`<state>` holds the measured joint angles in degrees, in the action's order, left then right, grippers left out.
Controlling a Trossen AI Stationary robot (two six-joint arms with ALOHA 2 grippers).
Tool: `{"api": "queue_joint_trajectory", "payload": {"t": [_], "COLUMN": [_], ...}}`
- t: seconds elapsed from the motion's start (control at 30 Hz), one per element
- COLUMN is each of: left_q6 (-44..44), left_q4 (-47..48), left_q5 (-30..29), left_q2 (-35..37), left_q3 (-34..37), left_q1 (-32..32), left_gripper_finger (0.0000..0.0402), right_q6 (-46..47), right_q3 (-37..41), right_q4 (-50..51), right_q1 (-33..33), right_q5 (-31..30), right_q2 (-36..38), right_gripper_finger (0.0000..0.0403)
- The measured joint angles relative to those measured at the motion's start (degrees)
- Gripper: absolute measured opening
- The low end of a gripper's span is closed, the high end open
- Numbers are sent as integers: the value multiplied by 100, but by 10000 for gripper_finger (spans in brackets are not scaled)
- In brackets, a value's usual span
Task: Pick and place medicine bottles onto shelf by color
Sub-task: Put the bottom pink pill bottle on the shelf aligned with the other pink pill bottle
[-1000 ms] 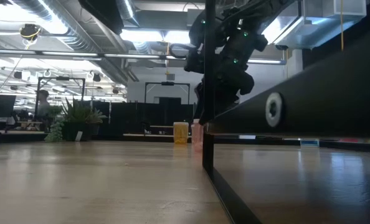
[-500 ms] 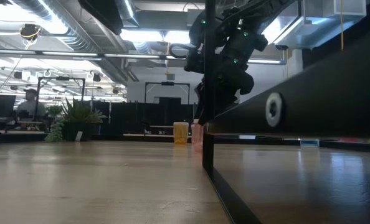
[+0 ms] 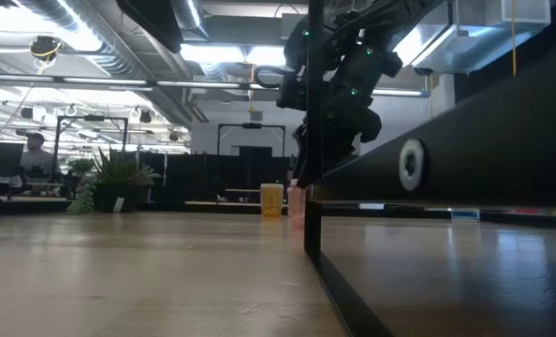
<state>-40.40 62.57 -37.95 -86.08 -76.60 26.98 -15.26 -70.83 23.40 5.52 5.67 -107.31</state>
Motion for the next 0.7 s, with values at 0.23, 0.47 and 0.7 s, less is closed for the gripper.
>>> {"api": "queue_joint_trajectory", "payload": {"t": [0.23,0.47,0.7], "left_q6": [1,2,2], "left_q4": [0,1,2], "left_q5": [0,0,-2], "left_q2": [0,0,0], "left_q3": [0,0,0], "left_q1": [0,0,51], "left_gripper_finger": [219,219,219], "right_q6": [58,184,450], "right_q3": [0,0,0], "right_q4": [-2,-2,3], "right_q1": [0,-2,-4], "right_q5": [0,-2,-2], "right_q2": [0,0,2], "right_gripper_finger": [131,123,124]}}
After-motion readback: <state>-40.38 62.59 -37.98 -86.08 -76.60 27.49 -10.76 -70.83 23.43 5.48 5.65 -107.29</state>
